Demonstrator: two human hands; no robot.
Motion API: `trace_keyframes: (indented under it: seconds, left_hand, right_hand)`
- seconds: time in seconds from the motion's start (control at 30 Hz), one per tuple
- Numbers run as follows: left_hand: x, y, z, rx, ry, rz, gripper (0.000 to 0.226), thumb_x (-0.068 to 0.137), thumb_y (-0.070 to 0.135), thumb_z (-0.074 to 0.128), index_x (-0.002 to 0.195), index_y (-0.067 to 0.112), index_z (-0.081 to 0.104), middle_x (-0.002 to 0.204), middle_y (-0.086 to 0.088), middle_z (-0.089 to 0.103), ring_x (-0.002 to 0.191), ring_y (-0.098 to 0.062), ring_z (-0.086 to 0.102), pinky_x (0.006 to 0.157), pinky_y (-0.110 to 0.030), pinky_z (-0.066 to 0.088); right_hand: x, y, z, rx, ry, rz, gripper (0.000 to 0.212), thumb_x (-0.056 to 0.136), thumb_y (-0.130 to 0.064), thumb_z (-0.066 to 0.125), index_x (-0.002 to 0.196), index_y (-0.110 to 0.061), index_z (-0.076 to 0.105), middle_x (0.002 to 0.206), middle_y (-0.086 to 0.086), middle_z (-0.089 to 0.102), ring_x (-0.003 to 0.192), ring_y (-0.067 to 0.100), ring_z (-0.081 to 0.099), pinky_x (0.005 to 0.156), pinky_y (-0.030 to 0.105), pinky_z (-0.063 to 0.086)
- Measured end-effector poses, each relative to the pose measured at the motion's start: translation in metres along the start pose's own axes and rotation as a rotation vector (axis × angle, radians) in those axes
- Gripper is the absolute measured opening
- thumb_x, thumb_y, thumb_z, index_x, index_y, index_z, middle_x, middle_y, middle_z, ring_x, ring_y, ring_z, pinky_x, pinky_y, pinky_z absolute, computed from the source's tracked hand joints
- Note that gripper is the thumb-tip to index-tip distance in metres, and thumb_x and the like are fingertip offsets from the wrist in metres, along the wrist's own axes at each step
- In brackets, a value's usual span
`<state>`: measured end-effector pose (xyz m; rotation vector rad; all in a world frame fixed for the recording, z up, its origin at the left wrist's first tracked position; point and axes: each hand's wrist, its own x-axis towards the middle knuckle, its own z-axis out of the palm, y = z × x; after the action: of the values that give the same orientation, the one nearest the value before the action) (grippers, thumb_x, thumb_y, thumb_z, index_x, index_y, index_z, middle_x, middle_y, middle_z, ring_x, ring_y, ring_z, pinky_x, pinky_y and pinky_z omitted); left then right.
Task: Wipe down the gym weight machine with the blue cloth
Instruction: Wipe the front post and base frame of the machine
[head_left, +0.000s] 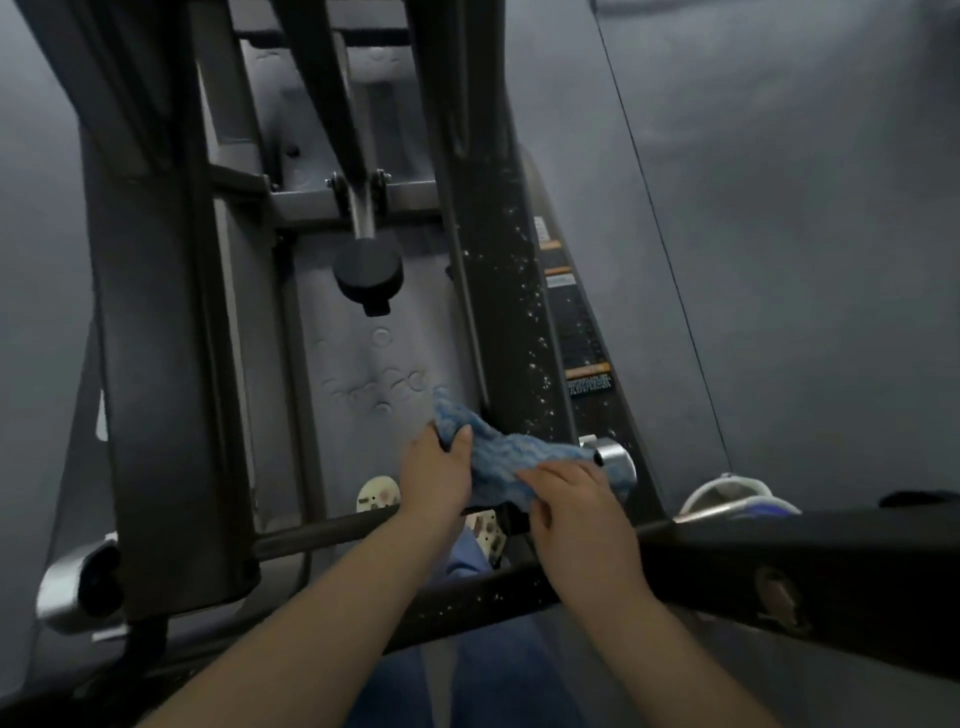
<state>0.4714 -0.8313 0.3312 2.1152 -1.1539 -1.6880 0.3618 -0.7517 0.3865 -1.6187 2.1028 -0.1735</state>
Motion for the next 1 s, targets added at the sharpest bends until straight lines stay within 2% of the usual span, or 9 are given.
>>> trace_keyframes:
  seconds: [0.07,0.2,0.37,0.43,0.57,0.63,0.77,0.9,1.0]
  left_hand:
    - [0.010,-0.007,0.003,0.157,-0.052,0.012,0.038,0.097,0.032,0.045,0.121,0.004,0.053,0.121,-0.020,0.057,0.110,-0.034,0.055,0.093,-0.040,0.045]
    - [0.020,-0.004,0.004,0.227,-0.193,0.053,0.049,0.099,0.038,0.033,0.136,0.006,0.040,0.138,-0.018,0.045,0.125,-0.033,0.044,0.102,-0.036,0.036]
    - [0.014,0.003,0.008,0.249,-0.306,0.037,0.051,0.100,0.039,0.030,0.140,0.008,0.034,0.141,-0.015,0.044,0.128,-0.030,0.043,0.099,-0.030,0.034]
    - [0.008,-0.004,0.011,0.282,-0.427,0.019,0.055,0.097,0.042,0.039,0.139,0.006,0.035,0.138,-0.012,0.048,0.123,-0.027,0.048,0.099,-0.031,0.037]
    - [0.010,-0.011,0.010,0.561,-0.602,0.060,0.068,0.085,0.043,0.063,0.136,0.009,0.035,0.131,-0.005,0.053,0.117,-0.019,0.052,0.095,-0.027,0.042]
    - [0.013,-0.008,0.012,0.489,-0.576,0.065,0.058,0.087,0.036,0.062,0.133,0.008,0.040,0.125,-0.003,0.055,0.111,-0.014,0.052,0.086,-0.019,0.039]
    - [0.020,0.005,0.025,0.160,-0.466,-0.020,0.034,0.093,0.027,0.055,0.120,0.007,0.051,0.117,-0.009,0.060,0.101,-0.016,0.054,0.062,-0.009,0.044]
    - [0.043,0.021,0.029,-0.031,-0.353,-0.055,0.048,0.089,0.032,0.060,0.126,0.002,0.051,0.123,-0.012,0.060,0.110,-0.025,0.058,0.082,-0.027,0.048]
    - [0.057,0.028,0.023,0.008,-0.338,-0.016,0.059,0.082,0.037,0.067,0.129,0.006,0.048,0.124,-0.007,0.058,0.111,-0.023,0.057,0.086,-0.030,0.048]
  right_hand:
    - [-0.006,-0.001,0.010,-0.010,-0.131,0.065,0.040,0.067,-0.006,0.078,0.105,-0.013,0.071,0.107,0.003,0.068,0.102,0.026,0.063,0.082,0.032,0.053]
    - [-0.014,-0.006,0.022,-0.160,-0.271,0.153,0.054,0.096,-0.031,0.045,0.147,-0.021,0.031,0.155,0.005,0.025,0.143,0.023,0.018,0.117,0.038,0.013]
    - [-0.019,-0.008,0.038,-0.284,-0.213,0.226,0.055,0.057,-0.043,0.084,0.103,-0.015,0.073,0.108,0.014,0.070,0.100,0.028,0.067,0.088,0.043,0.050]
    - [-0.021,-0.010,0.041,-0.273,-0.255,0.231,0.063,0.052,-0.041,0.086,0.104,-0.008,0.072,0.110,0.020,0.067,0.097,0.031,0.068,0.077,0.040,0.055]
    - [-0.029,-0.017,0.047,-0.279,-0.368,0.280,0.080,0.054,-0.037,0.085,0.121,-0.001,0.061,0.131,0.030,0.051,0.117,0.041,0.055,0.085,0.041,0.052]
    - [-0.030,-0.015,0.052,-0.278,-0.369,0.258,0.086,0.042,-0.036,0.090,0.116,0.001,0.065,0.123,0.029,0.057,0.109,0.042,0.060,0.076,0.042,0.055]
    - [0.000,-0.010,0.044,-0.320,-0.243,0.156,0.092,0.041,-0.037,0.090,0.115,0.009,0.061,0.120,0.033,0.057,0.112,0.044,0.057,0.090,0.049,0.047]
    - [0.037,0.000,0.025,-0.255,-0.260,0.052,0.082,0.094,-0.036,0.048,0.149,0.001,0.001,0.155,0.025,-0.006,0.144,0.039,-0.005,0.116,0.040,-0.001]
    - [0.043,0.009,0.024,-0.124,-0.234,0.057,0.068,0.100,-0.036,0.035,0.151,-0.014,-0.005,0.157,0.011,-0.016,0.145,0.028,-0.014,0.117,0.037,-0.001]
